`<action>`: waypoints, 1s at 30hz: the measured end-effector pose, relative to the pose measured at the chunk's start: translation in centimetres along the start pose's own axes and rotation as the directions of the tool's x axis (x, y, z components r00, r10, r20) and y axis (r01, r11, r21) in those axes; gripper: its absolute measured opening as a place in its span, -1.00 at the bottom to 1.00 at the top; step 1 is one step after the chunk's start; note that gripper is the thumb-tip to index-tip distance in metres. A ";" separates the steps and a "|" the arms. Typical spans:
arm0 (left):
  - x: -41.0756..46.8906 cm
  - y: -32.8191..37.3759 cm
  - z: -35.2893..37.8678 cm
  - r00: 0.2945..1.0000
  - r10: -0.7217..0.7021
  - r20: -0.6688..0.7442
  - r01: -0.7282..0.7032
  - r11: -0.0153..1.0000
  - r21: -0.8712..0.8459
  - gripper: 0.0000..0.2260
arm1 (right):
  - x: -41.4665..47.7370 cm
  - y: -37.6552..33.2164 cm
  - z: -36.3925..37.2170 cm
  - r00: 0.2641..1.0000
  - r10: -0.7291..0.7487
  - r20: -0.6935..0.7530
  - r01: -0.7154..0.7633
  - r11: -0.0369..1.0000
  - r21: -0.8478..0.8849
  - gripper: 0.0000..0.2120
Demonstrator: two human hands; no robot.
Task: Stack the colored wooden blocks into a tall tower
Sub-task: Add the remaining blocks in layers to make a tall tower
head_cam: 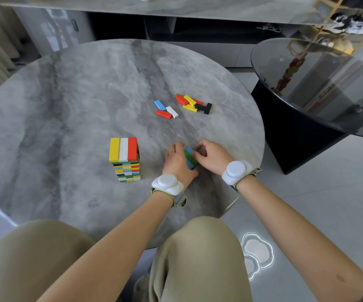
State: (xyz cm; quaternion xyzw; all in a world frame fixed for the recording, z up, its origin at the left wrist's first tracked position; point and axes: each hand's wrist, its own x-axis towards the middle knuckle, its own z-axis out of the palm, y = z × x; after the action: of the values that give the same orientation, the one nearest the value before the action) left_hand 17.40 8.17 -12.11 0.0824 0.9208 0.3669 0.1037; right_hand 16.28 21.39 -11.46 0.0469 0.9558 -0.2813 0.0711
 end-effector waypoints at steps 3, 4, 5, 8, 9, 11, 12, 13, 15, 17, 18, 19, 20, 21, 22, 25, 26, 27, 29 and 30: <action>-1.0 -0.2 -0.4 0.999 0.022 0.047 -0.024 0.999 0.043 -0.20 | -1.0 0.1 0.5 0.999 0.042 -0.028 -0.042 0.999 -0.009 -0.55; -1.4 -0.3 -0.6 0.998 0.013 0.068 -0.018 0.998 0.065 -0.20 | -1.4 -0.2 0.8 0.998 0.050 -0.031 -0.050 0.999 -0.013 -0.50; -1.9 -0.4 -0.7 0.996 0.001 0.086 -0.008 0.997 0.079 -0.20 | -1.8 -0.5 1.0 0.998 0.054 -0.039 -0.055 0.998 -0.028 -0.45; -3.1 -0.9 -1.2 0.993 -0.002 0.116 -0.008 0.996 0.088 -0.24 | -2.5 -1.7 1.8 0.995 0.056 -0.083 -0.066 0.989 -0.129 -0.31; -3.4 -1.0 -1.4 0.991 0.002 0.134 -0.014 0.996 0.087 -0.26 | -2.6 -2.1 2.0 0.994 0.054 -0.091 -0.069 0.984 -0.166 -0.30; -4.0 -1.2 -2.2 0.985 0.012 0.170 -0.027 0.996 0.087 -0.28 | -2.7 -2.8 2.2 0.993 0.056 -0.101 -0.076 0.974 -0.214 -0.34; -4.3 -1.2 -2.5 0.983 0.026 0.182 -0.043 0.995 0.093 -0.29 | -2.7 -3.0 2.2 0.992 0.064 -0.105 -0.086 0.972 -0.218 -0.39; -4.4 -1.2 -2.6 0.980 0.044 0.197 -0.064 0.993 0.101 -0.29 | -2.6 -2.9 2.3 0.991 0.075 -0.107 -0.096 0.972 -0.214 -0.42; -4.9 -1.0 -3.2 0.971 0.087 0.223 -0.115 0.987 0.114 -0.31 | -2.5 -3.1 2.2 0.991 0.078 -0.110 -0.098 0.976 -0.194 -0.47; -5.4 -0.8 -4.1 0.959 0.137 0.246 -0.164 0.982 0.094 -0.35 | -2.4 -3.1 2.1 0.991 0.080 -0.103 -0.098 0.979 -0.179 -0.48; -5.8 -0.6 -4.7 0.953 0.171 0.252 -0.195 0.978 0.075 -0.40 | -2.3 -3.1 2.0 0.992 0.091 -0.082 -0.103 0.981 -0.166 -0.47; -6.3 -0.4 -5.5 0.944 0.215 0.251 -0.235 0.971 0.049 -0.45 | -2.1 -3.1 1.9 0.992 0.108 -0.063 -0.116 0.984 -0.138 -0.48; -6.9 -0.2 -6.3 0.932 0.268 0.244 -0.281 0.960 0.018 -0.51 | -1.9 -3.2 1.8 0.990 0.132 -0.049 -0.136 0.987 -0.084 -0.51; -7.4 -0.1 -7.2 0.920 0.317 0.229 -0.322 0.947 -0.016 -0.54 | -1.6 -3.4 1.7 0.986 0.157 -0.052 -0.158 0.987 -0.003 -0.55; -7.9 0.0 -8.1 0.911 0.358 0.203 -0.356 0.933 -0.048 -0.56 | -1.3 -3.9 1.4 0.981 0.183 -0.071 -0.177 0.980 0.088 -0.60; -8.7 -0.2 -11.4 0.905 0.420 0.074 -0.409 0.904 -0.125 -0.57 | -0.6 -7.0 0.1 0.974 0.167 -0.154 -0.108 0.936 0.336 -0.77; -8.7 -0.4 -12.5 0.908 0.419 0.023 -0.410 0.898 -0.156 -0.56 | -0.5 -8.3 -0.4 0.975 0.127 -0.180 -0.046 0.917 0.397 -0.80; -8.7 -0.6 -13.6 0.912 0.409 -0.036 -0.408 0.894 -0.185 -0.56 | -0.5 -9.7 -0.8 0.975 0.078 -0.210 0.023 0.898 0.439 -0.79; -8.6 -1.3 -15.4 0.912 0.368 -0.181 -0.402 0.890 -0.214 -0.63 | -0.6 -12.0 -1.0 0.964 -0.031 -0.263 0.148 0.886 0.439 -0.71; -8.5 -1.8 -16.2 0.906 0.340 -0.251 -0.394 0.894 -0.213 -0.65 | -0.8 -12.9 -1.0 0.956 -0.110 -0.272 0.214 0.897 0.388 -0.67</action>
State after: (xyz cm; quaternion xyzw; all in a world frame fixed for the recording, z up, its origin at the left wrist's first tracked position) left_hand 21.41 -5.77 -0.72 0.2026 0.8381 0.5035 -0.0543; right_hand 15.32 11.06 -3.62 0.0148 0.8766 -0.4739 -0.0820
